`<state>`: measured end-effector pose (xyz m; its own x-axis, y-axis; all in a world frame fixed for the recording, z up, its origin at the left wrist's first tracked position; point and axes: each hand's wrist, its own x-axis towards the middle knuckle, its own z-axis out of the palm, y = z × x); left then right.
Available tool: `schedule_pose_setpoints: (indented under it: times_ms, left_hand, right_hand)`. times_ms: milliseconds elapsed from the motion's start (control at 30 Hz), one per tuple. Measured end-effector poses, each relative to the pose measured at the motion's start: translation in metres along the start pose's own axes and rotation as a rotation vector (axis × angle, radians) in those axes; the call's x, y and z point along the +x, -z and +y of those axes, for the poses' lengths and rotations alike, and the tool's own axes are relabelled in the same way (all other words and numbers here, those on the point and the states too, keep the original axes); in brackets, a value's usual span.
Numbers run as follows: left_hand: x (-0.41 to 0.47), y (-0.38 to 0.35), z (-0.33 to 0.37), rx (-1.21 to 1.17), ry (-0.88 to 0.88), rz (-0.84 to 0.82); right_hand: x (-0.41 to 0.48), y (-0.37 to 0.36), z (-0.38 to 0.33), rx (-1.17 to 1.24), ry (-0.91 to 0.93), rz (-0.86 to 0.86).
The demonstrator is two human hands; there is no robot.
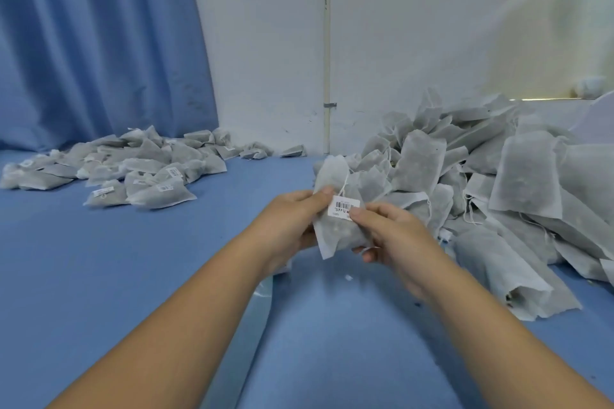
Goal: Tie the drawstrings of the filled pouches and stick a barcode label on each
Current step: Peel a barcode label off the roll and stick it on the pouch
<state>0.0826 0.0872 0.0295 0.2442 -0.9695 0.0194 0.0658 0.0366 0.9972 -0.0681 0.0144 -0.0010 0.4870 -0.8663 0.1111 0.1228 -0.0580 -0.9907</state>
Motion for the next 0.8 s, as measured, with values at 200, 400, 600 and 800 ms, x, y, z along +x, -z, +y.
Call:
schedule_pose_setpoints:
  times_ms: [200, 400, 600, 800]
  left_hand:
    - [-0.008, 0.071, 0.016, 0.075, 0.048, 0.125]
    - [0.010, 0.152, 0.004, -0.106, 0.132, 0.409]
    - [0.061, 0.217, 0.000, -0.347, 0.124, 0.576]
    - [0.102, 0.254, 0.001, -0.483, 0.061, 0.649]
  right_hand:
    - [0.043, -0.083, -0.021, -0.090, 0.029, -0.089]
    - [0.084, -0.125, -0.015, -0.348, 0.099, -0.056]
    - [0.113, -0.111, 0.003, -0.437, 0.115, 0.046]
    - [0.122, -0.089, 0.018, -0.488, 0.112, 0.039]
